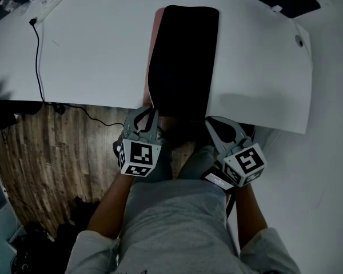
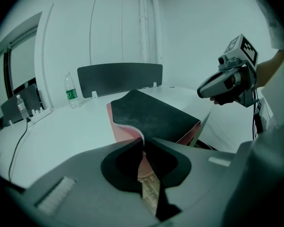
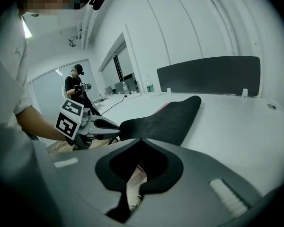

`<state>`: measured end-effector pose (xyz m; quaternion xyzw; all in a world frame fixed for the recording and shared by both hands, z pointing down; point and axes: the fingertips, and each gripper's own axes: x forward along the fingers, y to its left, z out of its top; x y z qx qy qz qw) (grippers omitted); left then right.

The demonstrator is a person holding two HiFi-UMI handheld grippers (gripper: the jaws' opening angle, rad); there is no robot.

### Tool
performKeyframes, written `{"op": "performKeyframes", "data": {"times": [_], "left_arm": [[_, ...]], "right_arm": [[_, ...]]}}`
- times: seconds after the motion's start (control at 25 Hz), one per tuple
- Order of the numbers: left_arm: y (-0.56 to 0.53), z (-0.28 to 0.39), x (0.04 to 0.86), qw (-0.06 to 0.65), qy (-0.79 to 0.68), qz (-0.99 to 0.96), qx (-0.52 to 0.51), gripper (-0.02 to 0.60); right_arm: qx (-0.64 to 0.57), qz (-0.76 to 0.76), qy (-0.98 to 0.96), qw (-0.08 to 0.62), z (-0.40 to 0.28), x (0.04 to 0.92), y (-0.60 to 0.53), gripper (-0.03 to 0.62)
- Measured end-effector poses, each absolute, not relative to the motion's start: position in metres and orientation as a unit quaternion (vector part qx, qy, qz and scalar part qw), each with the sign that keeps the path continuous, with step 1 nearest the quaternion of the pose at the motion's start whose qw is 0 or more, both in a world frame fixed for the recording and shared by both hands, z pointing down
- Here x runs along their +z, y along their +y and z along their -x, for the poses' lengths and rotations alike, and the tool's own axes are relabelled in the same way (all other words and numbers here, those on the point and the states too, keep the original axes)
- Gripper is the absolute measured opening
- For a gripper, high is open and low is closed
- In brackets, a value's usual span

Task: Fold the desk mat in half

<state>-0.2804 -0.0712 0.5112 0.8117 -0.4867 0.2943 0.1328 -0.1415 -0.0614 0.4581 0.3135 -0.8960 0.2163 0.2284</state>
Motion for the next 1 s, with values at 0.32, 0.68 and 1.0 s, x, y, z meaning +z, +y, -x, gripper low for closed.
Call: {"op": "performKeyframes", "data": {"times": [0.32,0.68,1.0], "left_arm": [[-0.062,0.290,0.518,0.140,-0.485,-0.812,0.293,0.044],[-0.059,0.294,0.541,0.247,-0.481,-0.806,0.241,0.044],[-0.053,0.302,0.561,0.281,-0.485,-0.789,0.252,0.058]], "right_arm": [[0.214,-0.307,-0.899,0.230,0.156,0.459,-0.058,0.008],[0.217,-0.307,-0.897,0.234,0.160,0.464,-0.052,0.008],[0.220,-0.307,-0.895,0.237,0.161,0.468,-0.049,0.008]]}}
